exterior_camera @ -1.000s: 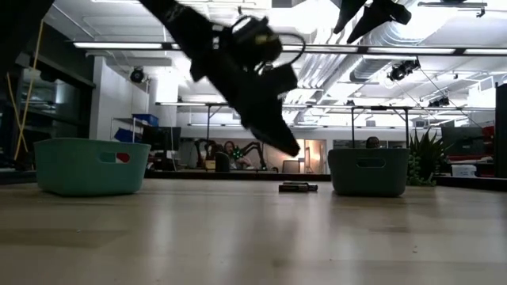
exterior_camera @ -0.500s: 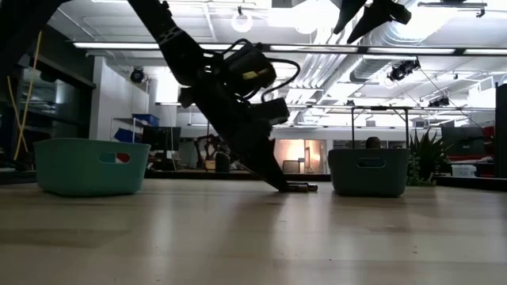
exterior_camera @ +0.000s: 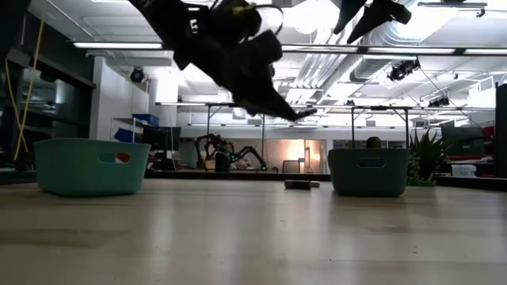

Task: Sort batteries
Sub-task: Put the black battery into the blue bin, then put the silver battery into the green bin

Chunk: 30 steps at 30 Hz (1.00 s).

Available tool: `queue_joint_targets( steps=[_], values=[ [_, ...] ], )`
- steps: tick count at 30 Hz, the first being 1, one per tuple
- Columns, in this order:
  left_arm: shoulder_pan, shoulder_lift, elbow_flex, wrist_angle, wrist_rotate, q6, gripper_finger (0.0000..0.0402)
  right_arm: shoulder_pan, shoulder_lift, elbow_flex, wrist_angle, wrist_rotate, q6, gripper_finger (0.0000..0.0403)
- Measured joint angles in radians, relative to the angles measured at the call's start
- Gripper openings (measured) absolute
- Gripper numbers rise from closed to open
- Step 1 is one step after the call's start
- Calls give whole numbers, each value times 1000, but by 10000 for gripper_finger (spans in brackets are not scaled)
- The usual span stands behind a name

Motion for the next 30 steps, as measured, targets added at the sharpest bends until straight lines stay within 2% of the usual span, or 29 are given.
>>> queue_joint_targets(
  steps=[4, 8, 11, 17, 20, 22, 26, 30],
  values=[
    [-2, 1, 8, 122, -15, 9, 8, 0, 0, 0, 0, 16, 0, 172],
    [-13, 69, 50, 180, -42, -25, 20, -6, 0, 0, 2, 15, 1, 172],
    [-27, 119, 93, 200, -102, -48, 53, -8, 0, 0, 10, 19, 1, 172],
    [-44, 156, 164, 182, -127, -75, 139, -13, 3, 0, 30, 18, 1, 172],
    [-40, 124, 182, 99, -121, -75, 170, -20, 14, 0, 34, 8, 1, 172],
    [-23, 77, 198, -5, -98, -75, 183, -50, 29, 0, 52, -59, 1, 172],
    [31, -36, 185, -170, -31, -79, 189, -167, 95, 0, 92, -211, -83, 172],
    [94, -195, 97, -230, 13, -118, 181, -321, 176, 0, 186, -320, -230, 172]
  ],
)
